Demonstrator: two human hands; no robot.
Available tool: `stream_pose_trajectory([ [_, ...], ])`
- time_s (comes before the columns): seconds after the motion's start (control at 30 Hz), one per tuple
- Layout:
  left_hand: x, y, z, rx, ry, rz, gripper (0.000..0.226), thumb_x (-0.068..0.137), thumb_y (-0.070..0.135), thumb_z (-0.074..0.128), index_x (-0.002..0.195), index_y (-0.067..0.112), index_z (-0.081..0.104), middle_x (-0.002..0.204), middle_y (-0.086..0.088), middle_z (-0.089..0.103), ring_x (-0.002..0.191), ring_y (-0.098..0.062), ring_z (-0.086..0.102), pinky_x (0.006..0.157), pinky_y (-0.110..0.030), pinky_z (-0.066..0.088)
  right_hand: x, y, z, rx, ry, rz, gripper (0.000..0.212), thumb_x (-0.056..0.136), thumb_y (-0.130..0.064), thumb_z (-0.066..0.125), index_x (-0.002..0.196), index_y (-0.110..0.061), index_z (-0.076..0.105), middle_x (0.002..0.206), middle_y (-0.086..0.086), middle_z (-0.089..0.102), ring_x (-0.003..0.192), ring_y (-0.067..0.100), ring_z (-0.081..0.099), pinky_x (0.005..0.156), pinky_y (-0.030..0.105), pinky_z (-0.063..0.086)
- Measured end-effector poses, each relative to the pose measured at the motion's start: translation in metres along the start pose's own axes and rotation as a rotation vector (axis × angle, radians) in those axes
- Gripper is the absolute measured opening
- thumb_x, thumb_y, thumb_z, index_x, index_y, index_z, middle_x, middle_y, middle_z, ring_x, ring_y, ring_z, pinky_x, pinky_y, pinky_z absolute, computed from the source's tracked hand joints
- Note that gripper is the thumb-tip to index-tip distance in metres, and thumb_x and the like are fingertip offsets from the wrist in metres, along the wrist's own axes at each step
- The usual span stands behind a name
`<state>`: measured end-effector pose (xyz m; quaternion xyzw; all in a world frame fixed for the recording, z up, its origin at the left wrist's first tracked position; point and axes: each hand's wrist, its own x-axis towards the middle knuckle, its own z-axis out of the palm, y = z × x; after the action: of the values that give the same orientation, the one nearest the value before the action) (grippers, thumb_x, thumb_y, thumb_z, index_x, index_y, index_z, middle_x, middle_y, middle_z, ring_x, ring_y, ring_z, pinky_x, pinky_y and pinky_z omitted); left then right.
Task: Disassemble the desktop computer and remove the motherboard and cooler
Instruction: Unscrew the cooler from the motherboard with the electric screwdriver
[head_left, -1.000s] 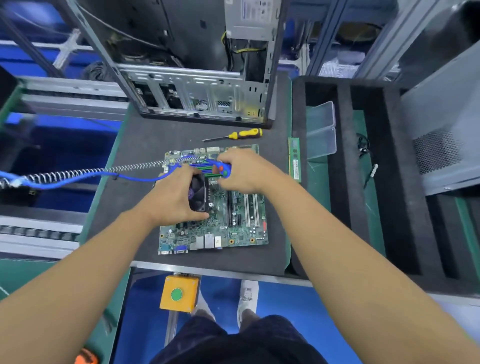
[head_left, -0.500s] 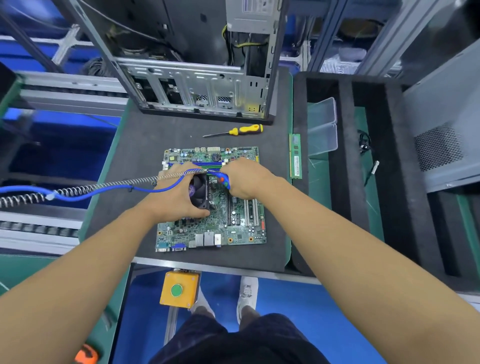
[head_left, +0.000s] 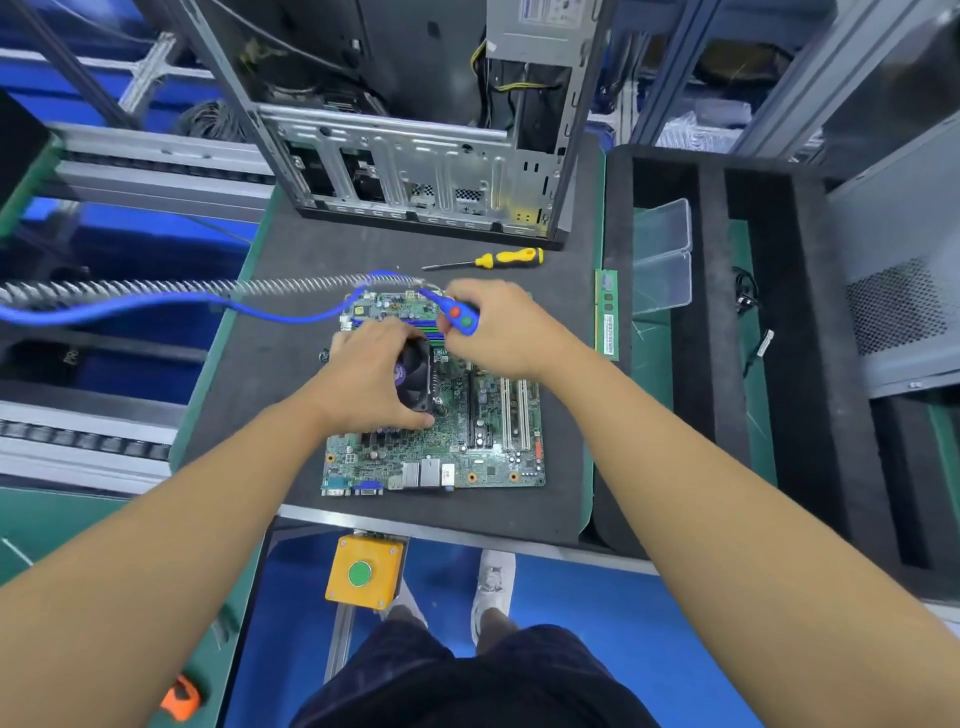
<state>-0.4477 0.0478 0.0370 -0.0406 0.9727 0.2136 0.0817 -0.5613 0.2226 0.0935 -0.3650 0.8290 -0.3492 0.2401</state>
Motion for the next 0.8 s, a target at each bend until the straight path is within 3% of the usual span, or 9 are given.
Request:
stream_pose_trajectory([
  [0.13,-0.001,-0.001,0.000,-0.004,0.005,0.031,0.080,0.048,0.069,0.072,0.113,0.037,0.039,0.098,0.016,0.039,0.095,-0.009,0.034,0.090,-0.039,0.030,-0.004,-0.037,-0.011,0.429,-0.055,-0.058,0.015,0.090,-0.015,0.061,0.077,-0.014,0.052,0.061,0.002,0.056,0.053,0.018,0.050,0.057,0.026,0.043],
  [0.2,-0.004,-0.002,0.001,-0.026,0.022,0.060,0.077,0.050,0.064,0.079,0.107,0.048,0.030,0.097,0.018,0.038,0.095,-0.009,0.035,0.088,-0.039,0.029,-0.001,-0.045,-0.009,0.600,-0.101,-0.084,0.023,0.094,-0.023,0.053,0.077,-0.007,0.053,0.058,0.002,0.054,0.052,0.020,0.048,0.057,0.026,0.043],
  [0.33,-0.008,0.000,0.003,-0.050,0.079,0.113,0.070,0.053,0.067,0.074,0.096,0.055,0.020,0.095,0.019,0.035,0.095,-0.013,0.039,0.084,-0.039,0.029,0.006,-0.045,0.006,0.828,-0.138,-0.040,0.031,0.084,-0.032,0.044,0.073,-0.004,0.052,0.058,0.011,0.046,0.052,0.023,0.040,0.055,0.032,0.037],
  [0.5,-0.009,-0.002,0.006,-0.051,0.120,0.193,0.047,0.060,0.070,0.066,0.088,0.044,0.037,0.093,0.015,0.040,0.093,-0.023,0.047,0.078,-0.039,0.035,0.012,-0.038,0.023,0.943,-0.096,-0.079,0.028,0.075,-0.038,0.045,0.065,-0.013,0.052,0.055,0.009,0.047,0.050,0.024,0.038,0.053,0.032,0.037],
  [0.57,-0.006,-0.004,0.006,-0.051,0.105,0.203,0.049,0.063,0.068,0.067,0.093,0.030,0.055,0.099,0.009,0.049,0.097,-0.027,0.049,0.084,-0.045,0.044,0.013,-0.037,0.027,0.978,-0.083,-0.077,0.024,0.074,-0.036,0.045,0.063,-0.016,0.053,0.056,0.009,0.045,0.050,0.024,0.037,0.052,0.033,0.036],
  [0.7,-0.007,-0.002,0.005,-0.131,0.158,0.257,0.049,0.062,0.062,0.069,0.099,0.035,0.053,0.102,0.016,0.040,0.094,-0.030,0.049,0.088,-0.043,0.045,0.011,-0.034,0.032,1.013,-0.035,-0.072,0.021,0.078,-0.024,0.040,0.062,-0.015,0.050,0.062,0.012,0.041,0.051,0.023,0.036,0.051,0.030,0.036],
  [0.8,-0.006,-0.005,0.005,-0.115,0.120,0.205,0.061,0.062,0.065,0.067,0.107,0.024,0.063,0.110,0.011,0.046,0.100,-0.026,0.045,0.094,-0.040,0.040,0.009,-0.035,0.029,1.019,-0.023,-0.081,0.025,0.085,-0.021,0.037,0.065,-0.009,0.047,0.055,0.010,0.041,0.049,0.022,0.035,0.050,0.029,0.034],
])
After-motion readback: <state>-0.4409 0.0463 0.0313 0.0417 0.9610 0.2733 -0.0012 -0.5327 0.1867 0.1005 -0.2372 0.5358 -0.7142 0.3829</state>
